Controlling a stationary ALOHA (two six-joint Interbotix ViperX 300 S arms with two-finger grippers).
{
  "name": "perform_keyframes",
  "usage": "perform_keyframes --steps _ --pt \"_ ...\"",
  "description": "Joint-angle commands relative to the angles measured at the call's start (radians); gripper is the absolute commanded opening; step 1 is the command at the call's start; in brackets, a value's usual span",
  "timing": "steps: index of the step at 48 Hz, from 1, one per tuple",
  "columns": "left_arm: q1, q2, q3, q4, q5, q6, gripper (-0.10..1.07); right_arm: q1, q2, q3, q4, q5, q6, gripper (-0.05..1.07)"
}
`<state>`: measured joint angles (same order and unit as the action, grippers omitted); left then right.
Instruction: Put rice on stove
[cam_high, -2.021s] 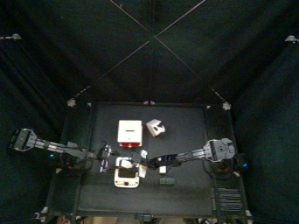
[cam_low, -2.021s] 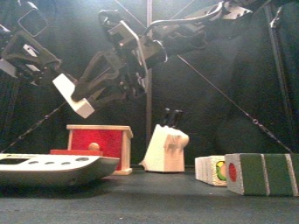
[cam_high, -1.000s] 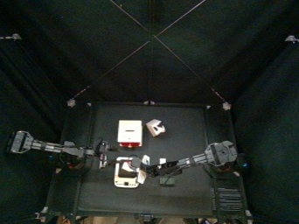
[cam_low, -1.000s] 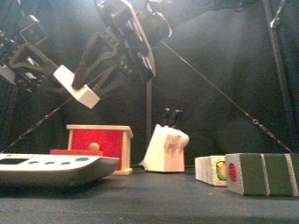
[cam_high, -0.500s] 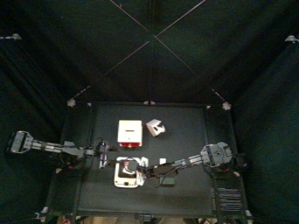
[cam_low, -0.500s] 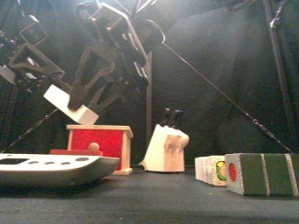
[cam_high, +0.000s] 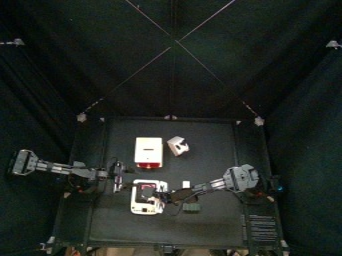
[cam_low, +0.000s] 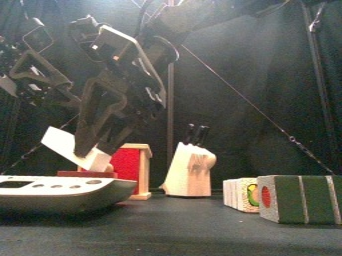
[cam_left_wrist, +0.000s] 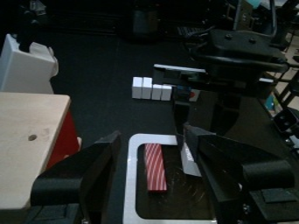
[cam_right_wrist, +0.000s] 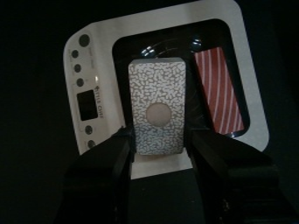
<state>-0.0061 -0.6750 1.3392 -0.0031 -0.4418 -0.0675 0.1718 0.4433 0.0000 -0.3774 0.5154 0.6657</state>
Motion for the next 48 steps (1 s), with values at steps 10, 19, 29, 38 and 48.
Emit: perform_keyframes --steps 10,19,29,38,48 --pt "0.002 0.002 -0.012 0.000 -0.005 0.002 0.93 -0.018 -0.017 -0.028 -0.009 0.000 -0.005 0.69" --pt "0.002 0.002 -0.009 0.000 -0.005 0.002 0.93 -0.026 -0.009 -0.028 -0.014 0.003 -0.003 0.69" --pt "0.002 0.002 -0.009 0.000 -0.003 0.003 0.93 -0.032 -0.006 -0.026 -0.014 0.005 -0.002 0.75" --pt "0.002 0.002 -0.009 0.002 -0.003 0.002 0.93 -0.035 -0.005 -0.028 -0.012 0.006 0.002 0.84" --pt "0.002 0.002 -0.009 0.000 -0.003 0.000 0.93 -0.037 -0.005 -0.031 -0.014 0.006 0.002 0.92"
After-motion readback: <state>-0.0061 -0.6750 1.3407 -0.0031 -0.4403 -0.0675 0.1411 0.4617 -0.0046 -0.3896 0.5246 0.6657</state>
